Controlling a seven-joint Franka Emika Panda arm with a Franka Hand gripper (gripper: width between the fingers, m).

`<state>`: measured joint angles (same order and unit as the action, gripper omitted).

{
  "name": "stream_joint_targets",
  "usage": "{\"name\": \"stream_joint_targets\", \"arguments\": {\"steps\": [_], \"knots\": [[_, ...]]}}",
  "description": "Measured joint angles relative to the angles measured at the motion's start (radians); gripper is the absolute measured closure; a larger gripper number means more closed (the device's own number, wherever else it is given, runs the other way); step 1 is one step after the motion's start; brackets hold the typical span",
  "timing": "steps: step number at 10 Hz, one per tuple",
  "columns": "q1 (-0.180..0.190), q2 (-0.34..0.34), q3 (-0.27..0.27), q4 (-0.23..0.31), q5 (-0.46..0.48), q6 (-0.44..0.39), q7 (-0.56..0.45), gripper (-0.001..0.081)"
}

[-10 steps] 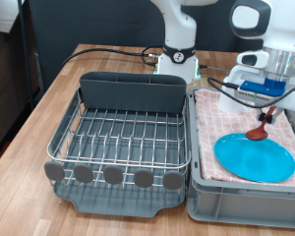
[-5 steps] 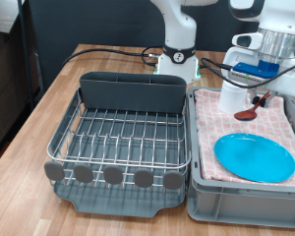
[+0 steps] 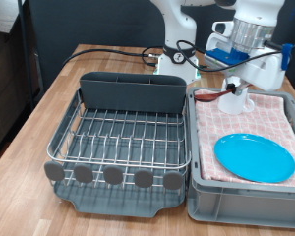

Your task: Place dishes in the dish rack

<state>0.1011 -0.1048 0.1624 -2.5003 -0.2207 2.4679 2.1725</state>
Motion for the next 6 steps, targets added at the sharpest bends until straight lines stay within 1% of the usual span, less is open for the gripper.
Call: {"name": "stream_joint_targets", "arguments": {"steps": [2,3,6], "knots": [[-0.013,-0.065,-0.022,-0.054,0.002,0.000,0.068,0.0722],[-0.019,-0.099,-0.033,-0.077,0.002,-0.015,0.094,0.0722],[-0.022,-0.197,-0.079,-0.113,0.047,-0.167,0.120,0.0723]]}}
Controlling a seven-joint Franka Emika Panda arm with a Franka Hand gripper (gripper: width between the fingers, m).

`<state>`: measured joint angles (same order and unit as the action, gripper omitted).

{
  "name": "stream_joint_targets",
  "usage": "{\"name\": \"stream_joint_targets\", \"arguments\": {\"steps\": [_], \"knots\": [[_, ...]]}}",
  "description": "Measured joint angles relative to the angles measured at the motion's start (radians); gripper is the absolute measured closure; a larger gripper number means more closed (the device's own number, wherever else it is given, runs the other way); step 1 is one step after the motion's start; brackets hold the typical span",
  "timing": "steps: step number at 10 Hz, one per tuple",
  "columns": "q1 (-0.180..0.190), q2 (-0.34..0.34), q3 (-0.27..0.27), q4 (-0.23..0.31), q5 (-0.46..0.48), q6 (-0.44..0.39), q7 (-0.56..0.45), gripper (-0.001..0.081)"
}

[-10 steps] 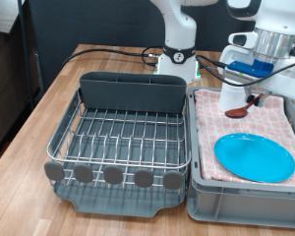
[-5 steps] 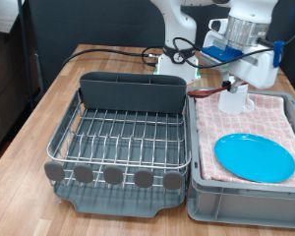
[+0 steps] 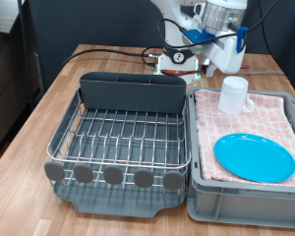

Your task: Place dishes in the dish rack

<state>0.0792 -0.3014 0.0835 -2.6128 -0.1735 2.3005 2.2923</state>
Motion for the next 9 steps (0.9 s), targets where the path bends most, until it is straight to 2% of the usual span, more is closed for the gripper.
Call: {"name": "stream_joint_targets", "arguments": {"steps": [1,4,6,9], "knots": [[0.000,-0.035,-0.009,-0.017,0.016,-0.030,0.000,0.0723],[-0.003,-0.034,-0.028,-0.033,0.018,-0.030,0.018,0.0723],[-0.014,-0.065,-0.067,-0.085,0.025,-0.026,0.023,0.0723],[-0.023,-0.147,-0.126,-0.171,0.022,-0.003,0.019,0.0723]]}}
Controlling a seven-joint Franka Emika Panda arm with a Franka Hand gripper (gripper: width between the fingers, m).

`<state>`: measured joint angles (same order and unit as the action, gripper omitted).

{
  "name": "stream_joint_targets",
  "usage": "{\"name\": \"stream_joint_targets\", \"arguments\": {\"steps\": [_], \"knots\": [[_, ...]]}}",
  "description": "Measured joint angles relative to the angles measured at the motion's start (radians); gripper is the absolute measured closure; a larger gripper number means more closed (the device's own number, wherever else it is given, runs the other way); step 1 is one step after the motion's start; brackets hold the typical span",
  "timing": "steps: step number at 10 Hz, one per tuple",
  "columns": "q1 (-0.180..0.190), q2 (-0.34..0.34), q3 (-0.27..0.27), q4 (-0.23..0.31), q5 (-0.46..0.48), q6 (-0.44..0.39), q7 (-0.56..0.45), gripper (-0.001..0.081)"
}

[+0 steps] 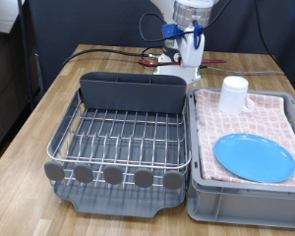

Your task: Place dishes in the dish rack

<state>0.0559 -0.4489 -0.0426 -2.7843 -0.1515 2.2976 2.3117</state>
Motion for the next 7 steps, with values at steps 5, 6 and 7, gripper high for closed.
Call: {"name": "stream_joint_targets", "arguments": {"steps": [5,6,7], "knots": [[0.003,-0.080,-0.070,-0.023,0.047,-0.072,-0.050,0.0724],[0.011,-0.083,-0.098,-0.024,0.087,-0.074,-0.088,0.0724],[0.019,-0.083,-0.131,-0.025,0.124,-0.074,-0.137,0.0724]]}}
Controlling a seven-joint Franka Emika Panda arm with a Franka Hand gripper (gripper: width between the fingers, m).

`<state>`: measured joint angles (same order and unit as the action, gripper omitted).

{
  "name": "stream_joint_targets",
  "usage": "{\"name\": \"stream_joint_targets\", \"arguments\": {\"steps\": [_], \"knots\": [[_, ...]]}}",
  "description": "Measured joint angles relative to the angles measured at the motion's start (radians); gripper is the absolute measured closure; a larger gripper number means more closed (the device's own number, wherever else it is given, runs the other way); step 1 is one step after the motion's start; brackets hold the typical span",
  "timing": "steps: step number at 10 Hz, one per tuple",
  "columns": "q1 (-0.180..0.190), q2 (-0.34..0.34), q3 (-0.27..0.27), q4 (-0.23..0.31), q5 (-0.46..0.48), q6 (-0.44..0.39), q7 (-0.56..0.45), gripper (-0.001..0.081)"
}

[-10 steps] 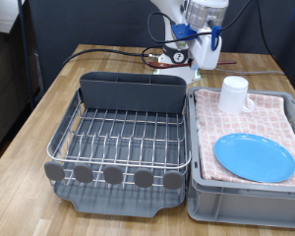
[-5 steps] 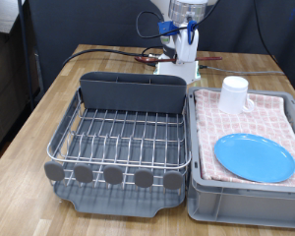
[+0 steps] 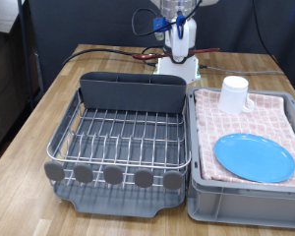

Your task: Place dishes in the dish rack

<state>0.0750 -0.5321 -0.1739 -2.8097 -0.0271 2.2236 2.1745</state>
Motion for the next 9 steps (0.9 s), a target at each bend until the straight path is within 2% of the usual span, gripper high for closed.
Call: {"name": "stream_joint_targets", "arguments": {"steps": [3,5,7,9], "knots": [[0.013,0.000,-0.087,-0.008,0.085,-0.018,-0.134,0.0724],[0.016,0.002,-0.126,-0.011,0.120,-0.037,-0.193,0.0724],[0.016,0.003,-0.134,-0.021,0.122,-0.001,-0.241,0.0724],[0.016,0.009,-0.139,-0.006,0.136,-0.031,-0.239,0.0724]]}}
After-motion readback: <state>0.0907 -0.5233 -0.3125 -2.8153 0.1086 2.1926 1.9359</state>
